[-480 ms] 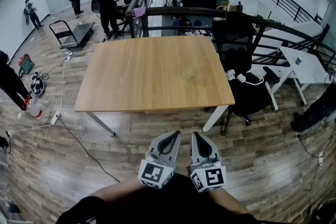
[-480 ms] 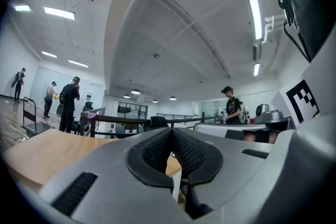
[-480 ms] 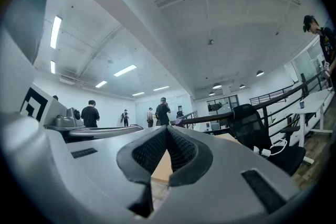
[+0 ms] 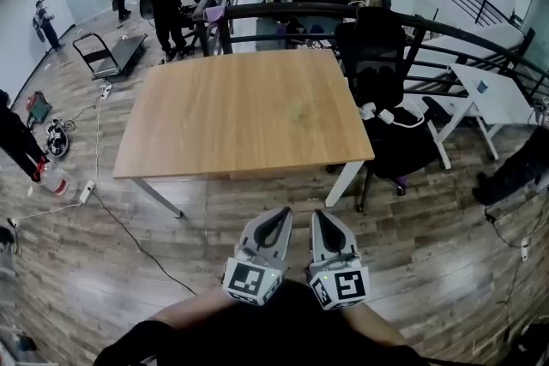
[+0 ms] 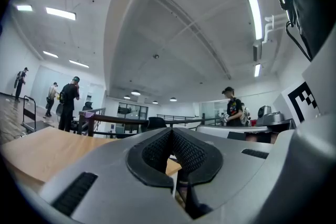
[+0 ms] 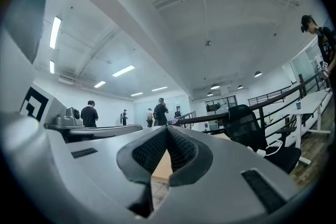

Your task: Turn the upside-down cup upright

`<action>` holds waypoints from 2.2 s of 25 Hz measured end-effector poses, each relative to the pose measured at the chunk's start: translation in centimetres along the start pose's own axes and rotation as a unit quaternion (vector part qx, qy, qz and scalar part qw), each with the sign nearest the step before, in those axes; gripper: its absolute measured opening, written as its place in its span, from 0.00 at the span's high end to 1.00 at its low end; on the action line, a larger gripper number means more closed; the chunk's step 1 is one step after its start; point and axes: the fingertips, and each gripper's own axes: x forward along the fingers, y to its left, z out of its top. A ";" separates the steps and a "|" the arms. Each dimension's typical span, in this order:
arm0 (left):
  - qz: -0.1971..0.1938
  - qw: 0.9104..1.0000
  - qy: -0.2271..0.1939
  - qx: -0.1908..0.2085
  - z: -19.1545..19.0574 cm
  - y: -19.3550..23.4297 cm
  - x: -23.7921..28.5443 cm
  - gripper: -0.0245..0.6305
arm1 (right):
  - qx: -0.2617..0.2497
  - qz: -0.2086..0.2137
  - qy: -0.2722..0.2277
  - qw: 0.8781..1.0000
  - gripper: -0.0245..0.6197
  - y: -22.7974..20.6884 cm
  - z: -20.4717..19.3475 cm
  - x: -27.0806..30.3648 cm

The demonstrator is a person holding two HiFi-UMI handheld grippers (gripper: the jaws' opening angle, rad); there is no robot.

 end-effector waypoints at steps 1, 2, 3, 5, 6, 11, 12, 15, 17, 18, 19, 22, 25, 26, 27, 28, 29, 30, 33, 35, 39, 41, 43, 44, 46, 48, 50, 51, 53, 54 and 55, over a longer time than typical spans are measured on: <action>0.001 1.000 0.003 -0.002 -0.2 -0.2 0.2 0.95 | 0.003 -0.001 0.002 1.000 0.94 -0.4 -0.2 -0.1; 0.002 1.000 0.005 -0.002 -0.4 -0.2 0.4 0.95 | 0.007 -0.002 0.003 1.000 0.94 -0.7 -0.4 -0.1; 0.003 1.000 0.007 0.000 -0.5 -0.1 0.6 0.95 | 0.010 -0.002 0.003 1.000 0.94 -1.1 -0.5 0.0; 0.005 1.000 0.006 0.006 -0.6 0.2 1.3 0.95 | 0.017 -0.001 -0.002 1.000 0.94 -1.7 -0.4 0.4; 0.007 1.000 0.007 0.005 -0.7 0.4 1.7 0.95 | 0.023 0.000 -0.003 1.000 0.94 -2.1 -0.5 0.7; 0.009 1.000 0.020 -0.007 -2.6 1.7 4.3 0.95 | 0.047 -0.002 0.011 0.999 0.94 -4.2 -2.2 3.0; 0.008 1.000 0.021 -0.010 -2.9 2.3 5.0 0.95 | 0.048 -0.005 0.016 0.999 0.94 -4.7 -2.7 3.7; 0.012 0.999 0.027 -0.017 -4.0 5.1 7.5 0.95 | 0.049 -0.020 0.029 0.998 0.94 -6.5 -4.2 6.9; 0.020 0.999 0.029 -0.020 -4.8 7.5 9.3 0.95 | 0.043 -0.024 0.041 0.998 0.94 -7.6 -5.1 9.3; 0.025 0.999 0.031 -0.024 -5.2 8.7 10.4 0.95 | 0.039 -0.025 0.047 0.998 0.94 -8.2 -5.7 10.7; 0.029 0.999 0.035 -0.030 -5.7 10.0 11.7 0.95 | 0.036 -0.026 0.053 0.998 0.94 -8.9 -6.4 12.3; 0.026 0.998 0.042 -0.037 -7.0 14.3 15.9 0.95 | 0.040 -0.034 0.072 0.996 0.94 -11.4 -8.4 18.0; 0.022 0.997 0.066 -0.045 -7.8 17.8 19.8 0.95 | 0.047 -0.043 0.101 0.993 0.94 -13.3 -10.2 23.5; 0.022 0.996 0.073 -0.049 -8.1 19.2 21.2 0.95 | 0.046 -0.043 0.108 0.992 0.94 -13.9 -10.6 25.5; 0.022 0.995 0.078 -0.052 -8.5 20.6 22.8 0.95 | 0.044 -0.042 0.114 0.992 0.94 -14.6 -11.1 27.6; 0.022 0.995 0.082 -0.054 -9.0 22.0 24.3 0.95 | 0.042 -0.040 0.121 0.991 0.94 -15.2 -11.7 29.5; 0.021 0.995 0.084 -0.055 -9.5 23.3 25.7 0.95 | 0.041 -0.039 0.128 0.990 0.94 -15.7 -12.3 31.4; 0.019 0.994 0.086 -0.056 -10.1 24.6 27.1 0.95 | 0.039 -0.037 0.137 0.989 0.94 -16.2 -13.2 33.1; 0.012 0.994 0.096 -0.051 -12.1 27.7 30.5 0.95 | 0.032 -0.033 0.170 0.984 0.94 -17.4 -16.1 37.2; 0.010 0.993 0.104 -0.048 -13.7 29.4 32.4 0.95 | 0.023 -0.027 0.193 0.981 0.94 -18.1 -18.4 39.2; 0.026 0.990 0.123 -0.059 -17.6 32.3 35.7 0.95 | 0.014 -0.009 0.234 0.972 0.74 -20.0 -23.3 42.7; 0.037 0.989 0.127 -0.062 -19.0 33.6 37.2 0.95 | 0.014 -0.001 0.246 0.969 0.62 -20.9 -25.2 44.4; 0.048 0.988 0.132 -0.057 -20.5 34.6 38.2 0.95 | 0.013 0.008 0.255 0.967 0.58 -21.8 -26.9 45.8; 0.054 0.988 0.133 -0.055 -21.4 35.0 38.6 0.95 | 0.014 0.012 0.258 0.966 0.57 -22.2 -27.6 46.4; 0.069 0.988 0.131 -0.053 -23.0 35.7 39.4 0.95 | 0.016 0.021 0.256 0.966 0.54 -23.1 -29.0 47.4; 0.084 0.986 0.129 -0.056 -24.5 36.4 40.1 0.95 | 0.010 0.033 0.255 0.966 0.51 -23.7 -30.3 48.3; 0.095 0.986 0.128 -0.059 -25.5 37.4 40.6 0.95 | 0.003 0.048 0.256 0.965 0.47 -23.7 -31.4 49.2; 0.100 0.985 0.126 -0.061 -25.8 37.9 40.8 0.95 | -0.003 0.055 0.256 0.965 0.45 -23.5 -31.8 49.7; 0.108 0.985 0.118 -0.064 -26.1 38.7 40.9 0.95 | -0.022 0.067 0.255 0.964 0.43 -23.1 -32.5 50.5; 0.110 0.986 0.110 -0.065 -26.2 39.0 41.0 0.95 | -0.030 0.071 0.254 0.964 0.42 -23.0 -32.7 50.9; 0.110 0.986 0.103 -0.065 -26.3 39.3 41.1 0.95 | -0.036 0.073 0.251 0.965 0.41 -22.9 -32.9 51.3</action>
